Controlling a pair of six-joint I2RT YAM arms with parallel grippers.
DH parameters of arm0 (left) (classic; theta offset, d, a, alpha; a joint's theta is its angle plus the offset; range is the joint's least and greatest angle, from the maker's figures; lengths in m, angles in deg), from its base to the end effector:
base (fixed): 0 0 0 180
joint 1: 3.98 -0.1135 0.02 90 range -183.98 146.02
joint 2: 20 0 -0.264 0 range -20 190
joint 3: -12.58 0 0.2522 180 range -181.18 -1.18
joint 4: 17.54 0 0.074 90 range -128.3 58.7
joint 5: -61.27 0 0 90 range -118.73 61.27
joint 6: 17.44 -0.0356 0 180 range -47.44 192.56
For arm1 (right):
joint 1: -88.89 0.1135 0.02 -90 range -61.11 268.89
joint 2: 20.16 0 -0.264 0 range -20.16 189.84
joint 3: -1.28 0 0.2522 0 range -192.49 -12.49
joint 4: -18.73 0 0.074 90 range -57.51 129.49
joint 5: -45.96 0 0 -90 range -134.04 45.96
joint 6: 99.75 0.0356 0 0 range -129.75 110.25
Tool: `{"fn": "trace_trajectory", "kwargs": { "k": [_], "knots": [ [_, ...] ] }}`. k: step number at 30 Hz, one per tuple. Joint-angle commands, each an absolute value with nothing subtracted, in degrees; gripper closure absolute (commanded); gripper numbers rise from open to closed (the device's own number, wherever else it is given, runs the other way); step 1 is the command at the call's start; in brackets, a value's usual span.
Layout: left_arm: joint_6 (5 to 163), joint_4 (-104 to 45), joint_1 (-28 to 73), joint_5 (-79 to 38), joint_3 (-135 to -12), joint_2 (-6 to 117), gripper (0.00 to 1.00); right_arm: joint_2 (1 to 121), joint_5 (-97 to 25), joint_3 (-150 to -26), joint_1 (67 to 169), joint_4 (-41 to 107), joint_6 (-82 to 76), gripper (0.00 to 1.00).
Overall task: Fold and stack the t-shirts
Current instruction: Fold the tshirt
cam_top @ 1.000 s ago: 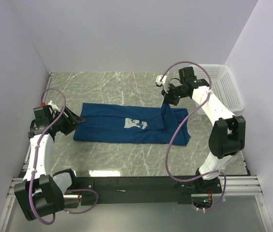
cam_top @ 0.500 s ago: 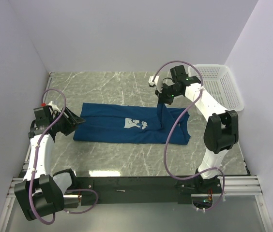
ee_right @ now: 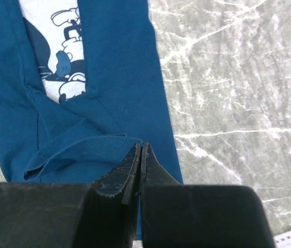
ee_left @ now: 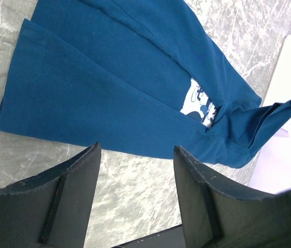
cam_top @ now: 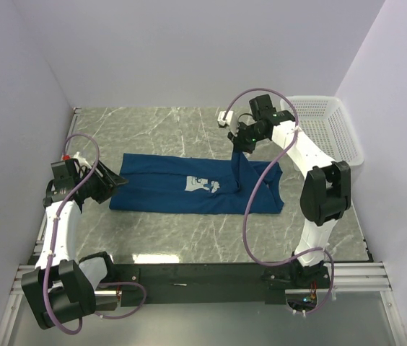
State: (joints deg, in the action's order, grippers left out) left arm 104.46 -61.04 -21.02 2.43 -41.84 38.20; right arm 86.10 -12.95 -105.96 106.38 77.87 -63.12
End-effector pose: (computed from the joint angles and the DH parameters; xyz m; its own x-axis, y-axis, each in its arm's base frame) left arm 0.1999 0.0420 0.2445 -0.6412 -0.6695 -0.3751 -0.2991 0.6682 -0.6812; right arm 0.3771 0.1381 0.2825 -0.0684 -0.7421 -0.6668 -0.9588 0.2336 -0.1616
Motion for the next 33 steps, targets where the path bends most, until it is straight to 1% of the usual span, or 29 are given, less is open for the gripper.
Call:
{"fn": "trace_trajectory", "kwargs": {
  "k": [1,7,14,20,22,24,26,28,29,30,31,32,33],
  "knots": [
    [103.0,-59.2,-21.1,3.8,-41.5,36.9,0.36,86.7,-13.6,-109.2,107.2,77.7,-62.1,1.0],
    [102.9,-59.2,-21.0,4.1,-41.6,37.1,0.37,87.5,-15.4,-109.7,107.2,76.7,-61.0,1.0],
    [103.0,-59.2,-21.0,4.0,-41.5,37.2,0.37,87.9,-19.1,-108.8,107.7,71.0,-57.0,0.93],
    [102.9,-59.1,-21.1,4.1,-41.6,37.5,0.36,88.0,-22.3,-108.6,108.9,67.9,-54.7,0.92],
    [103.0,-59.1,-21.0,4.1,-41.4,37.5,0.37,88.4,-23.8,-109.0,109.1,67.3,-53.9,0.8],
    [103.0,-59.1,-21.0,4.2,-41.4,37.5,0.37,88.4,-24.7,-108.8,109.1,66.8,-53.3,0.64],
    [103.0,-59.0,-21.1,4.3,-41.5,37.6,0.37,87.3,-27.4,-106.7,109.0,63.4,-51.5,0.57],
    [102.9,-59.1,-21.0,4.3,-41.5,37.6,0.37,86.4,-32.8,-105.4,108.9,60.9,-49.8,0.53],
    [103.0,-59.0,-21.0,4.3,-41.4,37.5,0.37,85.1,-34.4,-104.5,108.8,58.3,-48.7,0.49],
    [103.0,-59.0,-21.0,4.4,-41.4,37.5,0.37,84.5,-35.2,-103.6,108.6,58.1,-47.5,0.49],
    [103.0,-59.0,-21.0,4.6,-41.4,37.5,0.37,83.8,-32.6,-103.2,108.3,58.5,-47.0,0.49],
    [102.9,-59.0,-21.1,4.6,-41.5,37.4,0.37,82.3,-29.4,-102.8,107.4,62.2,-46.8,0.49],
    [102.9,-59.0,-21.0,4.6,-41.4,37.2,0.37,81.8,-23.5,-102.7,106.8,65.5,-48.1,0.49]
  ]
}}
